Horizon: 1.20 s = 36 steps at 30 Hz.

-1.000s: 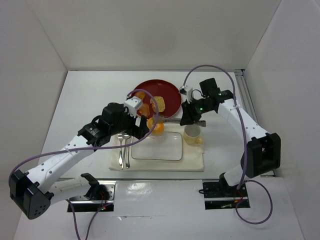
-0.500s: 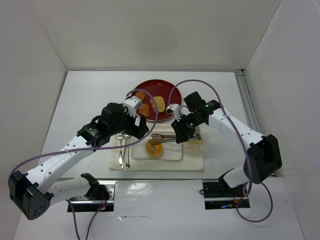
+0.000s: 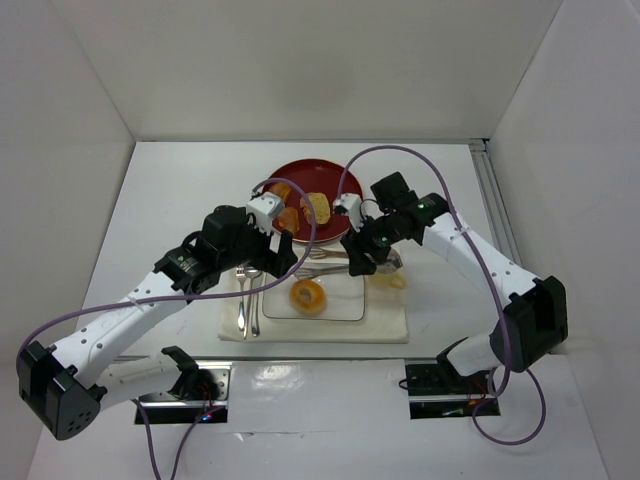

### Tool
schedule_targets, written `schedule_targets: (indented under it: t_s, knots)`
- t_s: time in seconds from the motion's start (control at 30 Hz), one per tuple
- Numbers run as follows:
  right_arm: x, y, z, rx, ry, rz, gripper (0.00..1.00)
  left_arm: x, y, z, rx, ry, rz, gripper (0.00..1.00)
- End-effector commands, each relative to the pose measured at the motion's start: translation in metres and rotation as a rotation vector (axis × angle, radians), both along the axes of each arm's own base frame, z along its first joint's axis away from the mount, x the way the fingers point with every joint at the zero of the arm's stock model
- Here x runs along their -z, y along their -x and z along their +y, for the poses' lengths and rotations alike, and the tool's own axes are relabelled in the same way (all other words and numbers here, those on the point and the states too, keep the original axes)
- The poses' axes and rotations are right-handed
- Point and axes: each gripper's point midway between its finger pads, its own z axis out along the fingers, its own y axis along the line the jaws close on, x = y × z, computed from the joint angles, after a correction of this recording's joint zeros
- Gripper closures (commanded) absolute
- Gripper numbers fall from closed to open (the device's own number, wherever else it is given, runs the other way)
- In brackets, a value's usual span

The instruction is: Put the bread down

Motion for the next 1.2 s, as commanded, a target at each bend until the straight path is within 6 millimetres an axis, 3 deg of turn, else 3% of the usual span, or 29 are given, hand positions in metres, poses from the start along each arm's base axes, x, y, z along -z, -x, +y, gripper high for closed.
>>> schedule_targets:
  t_s: [0.0,0.1,0.33,0.7,1.07,1.17]
  knots:
    - [-0.045,-0.016,0.011,-0.013,-0.069,-0.131,0.36,-0.014,-0.004,-0.001,-0.003,0.021,-0.062,0.00]
    - [-0.057,-0.031,0.011,0.012,-0.097,-0.184,0.36,-0.015,-0.004,0.001,-0.011,0.025,-0.074,0.00]
    - [-0.056,-0.091,0.023,0.092,-0.139,-0.265,0.39,-0.023,-0.004,0.006,-0.030,0.040,-0.111,0.00]
    - [-0.021,-0.163,0.047,0.149,-0.183,-0.180,0.40,-0.023,-0.004,0.006,-0.026,0.034,-0.116,0.00]
    - [-0.010,-0.190,0.053,0.185,-0.165,-0.188,0.40,-0.025,-0.002,0.005,-0.016,0.043,-0.121,0.00]
    - [0.001,-0.191,0.055,0.189,-0.141,-0.177,0.40,-0.025,-0.002,0.005,-0.016,0.043,-0.121,0.00]
